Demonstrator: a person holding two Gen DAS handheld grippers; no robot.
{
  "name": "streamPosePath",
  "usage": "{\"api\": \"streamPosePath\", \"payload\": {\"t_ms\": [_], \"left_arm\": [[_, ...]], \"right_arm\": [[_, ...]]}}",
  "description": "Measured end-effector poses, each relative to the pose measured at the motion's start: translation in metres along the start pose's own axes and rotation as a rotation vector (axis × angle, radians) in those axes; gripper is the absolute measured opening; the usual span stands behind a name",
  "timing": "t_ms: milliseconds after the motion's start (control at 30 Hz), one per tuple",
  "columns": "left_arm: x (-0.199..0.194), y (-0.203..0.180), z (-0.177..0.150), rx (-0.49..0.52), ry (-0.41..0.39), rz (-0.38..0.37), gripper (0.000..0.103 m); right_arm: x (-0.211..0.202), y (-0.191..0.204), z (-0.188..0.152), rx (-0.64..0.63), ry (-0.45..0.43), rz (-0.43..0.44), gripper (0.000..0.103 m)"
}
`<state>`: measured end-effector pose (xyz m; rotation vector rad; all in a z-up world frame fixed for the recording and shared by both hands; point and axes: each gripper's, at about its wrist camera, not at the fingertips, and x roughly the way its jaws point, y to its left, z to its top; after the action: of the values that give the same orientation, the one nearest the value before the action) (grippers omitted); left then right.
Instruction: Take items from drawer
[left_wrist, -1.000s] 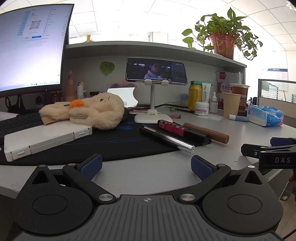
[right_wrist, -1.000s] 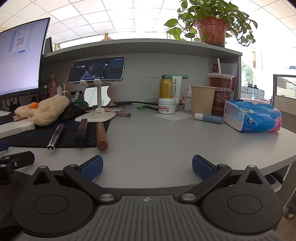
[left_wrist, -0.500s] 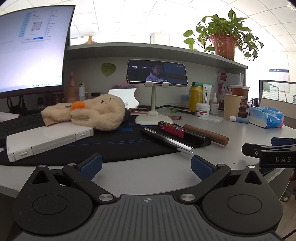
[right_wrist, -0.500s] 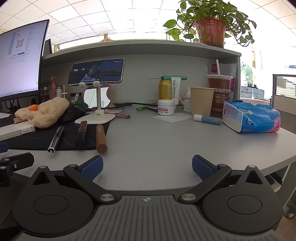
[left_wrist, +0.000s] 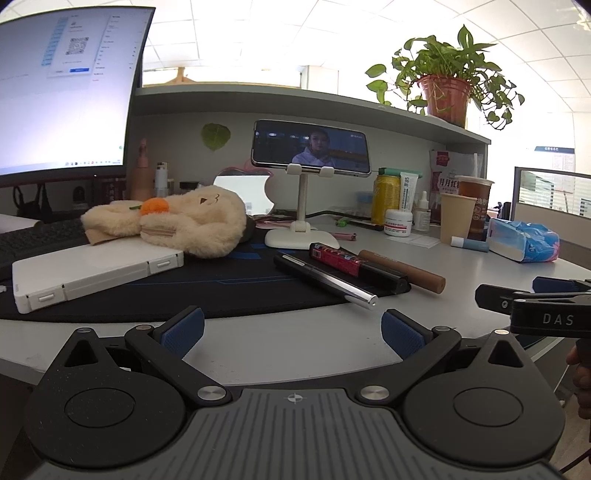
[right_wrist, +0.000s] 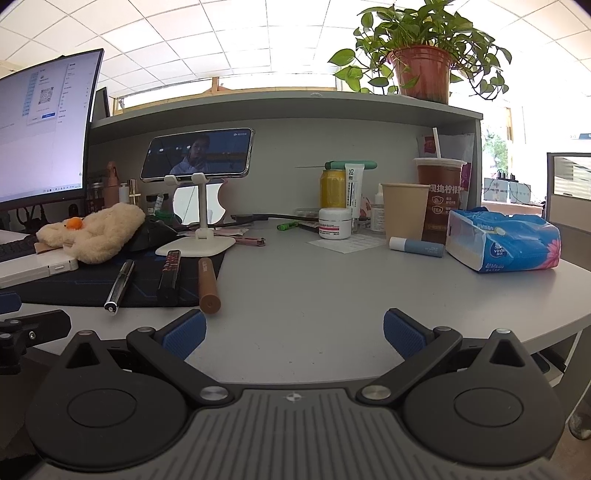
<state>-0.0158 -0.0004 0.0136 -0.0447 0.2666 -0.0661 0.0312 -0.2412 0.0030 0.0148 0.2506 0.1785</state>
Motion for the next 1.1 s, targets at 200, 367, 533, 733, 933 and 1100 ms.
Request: {"api": "streamPosePath", "payload": {"t_ms": [200, 367, 533, 733, 933, 1100], "left_arm": [[-0.006, 0.000, 0.001, -0.027, -0.001, -0.066, 0.103], [-0.009, 0.005, 0.003, -0.065, 0.015, -0.129, 0.103], [-0.018, 0.004, 0.000, -0.053, 0.023, -0.195, 0.103], [-0.028, 0.002, -0.004, -0.033, 0.051, -0.293, 0.102], [-0.038, 0.000, -0.009, -0.013, 0.078, -0.392, 0.100], [-0.037, 0.002, -0.019, -0.040, 0.165, -0.487, 0.097]], "right_arm": [[-0.005, -0.001, 0.003, -0.023, -0.018, 0.005, 0.103], [-0.010, -0.003, 0.005, -0.053, -0.041, 0.011, 0.103], [-0.017, -0.008, 0.008, -0.078, -0.060, 0.006, 0.103], [-0.029, -0.023, 0.012, -0.089, -0.064, -0.042, 0.103], [-0.039, -0.039, 0.012, -0.088, -0.055, -0.089, 0.103], [-0.047, -0.055, 0.005, -0.065, 0.004, -0.083, 0.103]]}}
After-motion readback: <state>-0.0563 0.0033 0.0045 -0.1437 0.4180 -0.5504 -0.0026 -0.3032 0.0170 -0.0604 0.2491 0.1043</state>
